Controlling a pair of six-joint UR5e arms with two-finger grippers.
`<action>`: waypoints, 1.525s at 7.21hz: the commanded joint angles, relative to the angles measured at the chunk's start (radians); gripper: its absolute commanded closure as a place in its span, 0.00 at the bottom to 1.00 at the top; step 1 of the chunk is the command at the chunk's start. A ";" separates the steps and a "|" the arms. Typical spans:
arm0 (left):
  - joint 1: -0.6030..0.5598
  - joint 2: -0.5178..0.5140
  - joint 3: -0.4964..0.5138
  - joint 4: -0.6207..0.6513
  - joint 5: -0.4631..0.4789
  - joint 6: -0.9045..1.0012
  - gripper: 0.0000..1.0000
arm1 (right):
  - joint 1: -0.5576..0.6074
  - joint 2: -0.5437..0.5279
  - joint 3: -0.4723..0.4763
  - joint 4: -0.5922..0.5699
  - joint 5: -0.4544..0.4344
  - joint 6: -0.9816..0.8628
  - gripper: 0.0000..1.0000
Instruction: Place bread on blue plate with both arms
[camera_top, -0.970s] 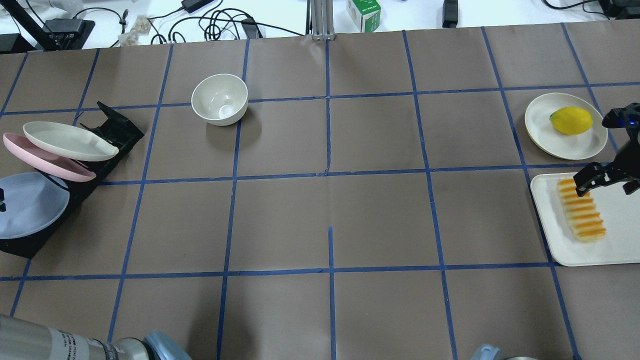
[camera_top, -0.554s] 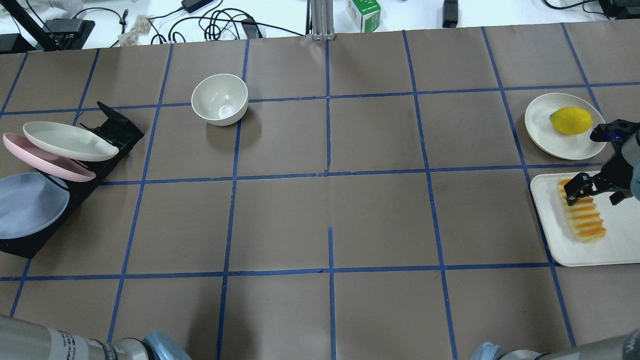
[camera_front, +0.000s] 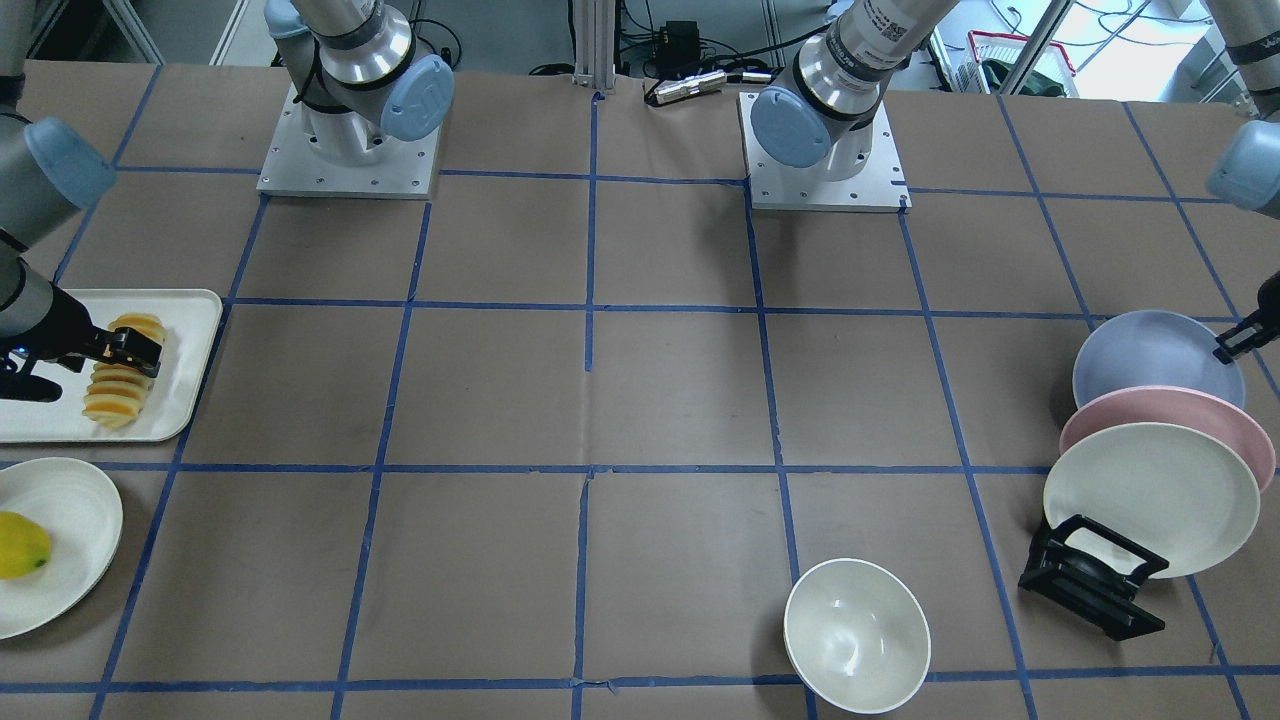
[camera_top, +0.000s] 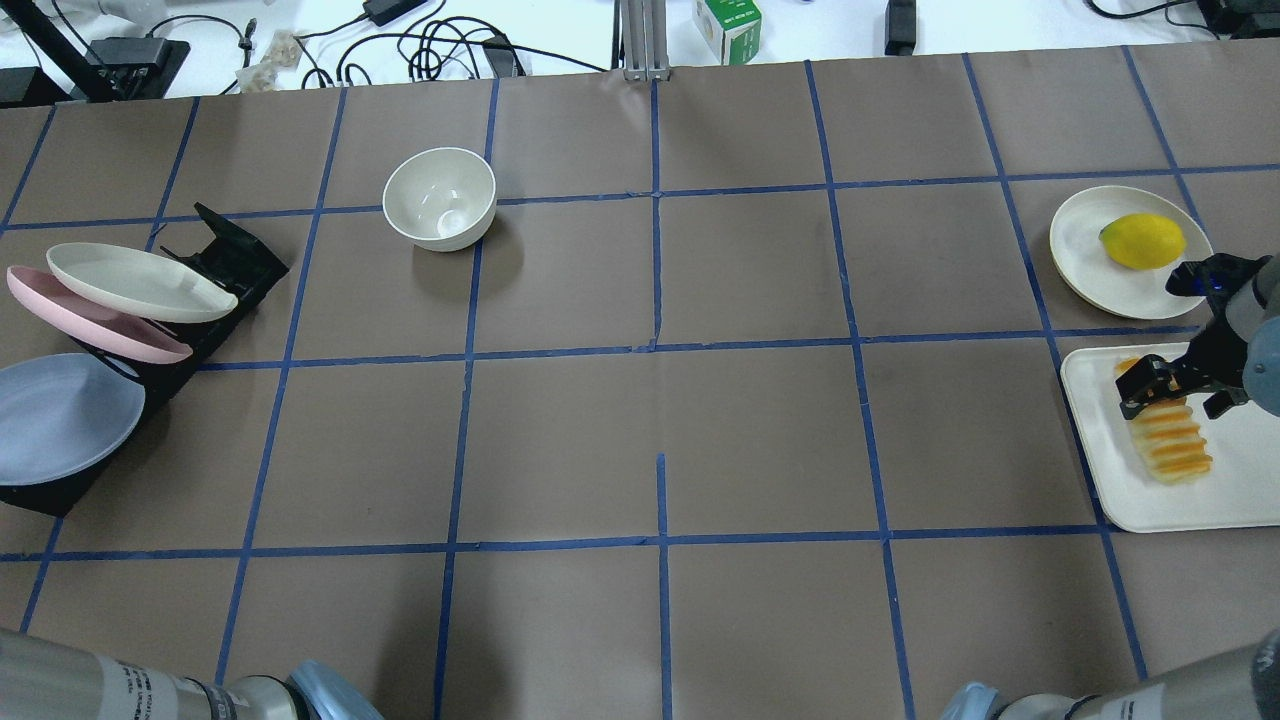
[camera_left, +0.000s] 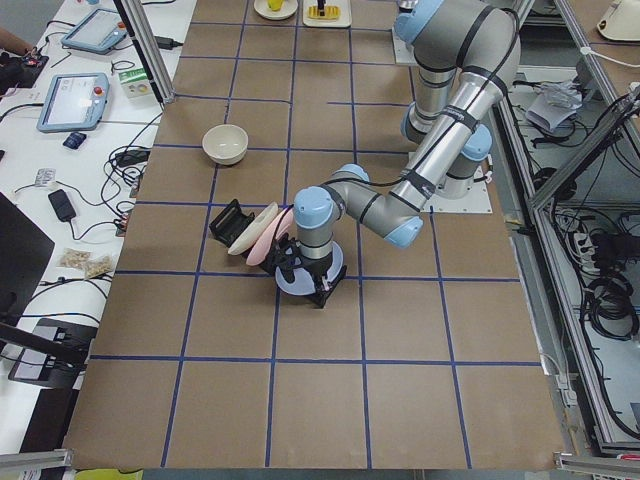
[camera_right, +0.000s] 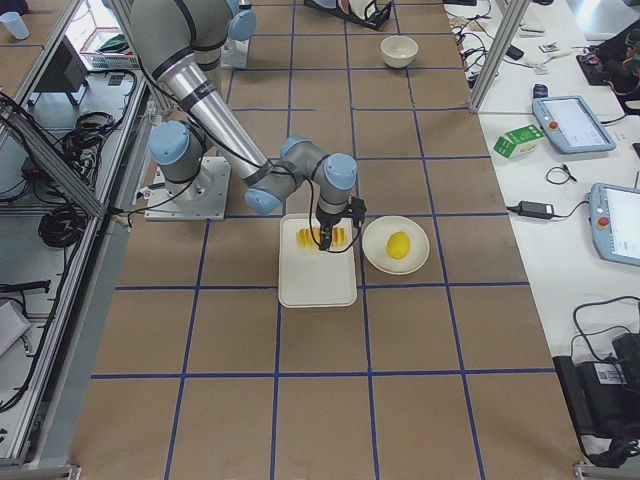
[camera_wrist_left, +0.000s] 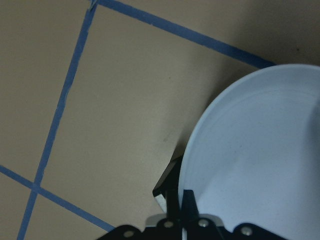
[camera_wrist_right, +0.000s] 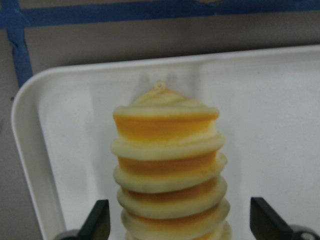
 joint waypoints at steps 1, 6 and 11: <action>0.000 0.005 0.039 -0.053 0.001 0.000 1.00 | 0.000 0.002 -0.004 0.015 -0.005 0.003 0.86; -0.002 0.093 0.207 -0.393 0.106 0.031 1.00 | 0.040 -0.147 -0.130 0.297 0.009 0.062 1.00; -0.246 0.334 0.172 -0.737 0.028 -0.039 1.00 | 0.334 -0.193 -0.463 0.741 0.041 0.381 1.00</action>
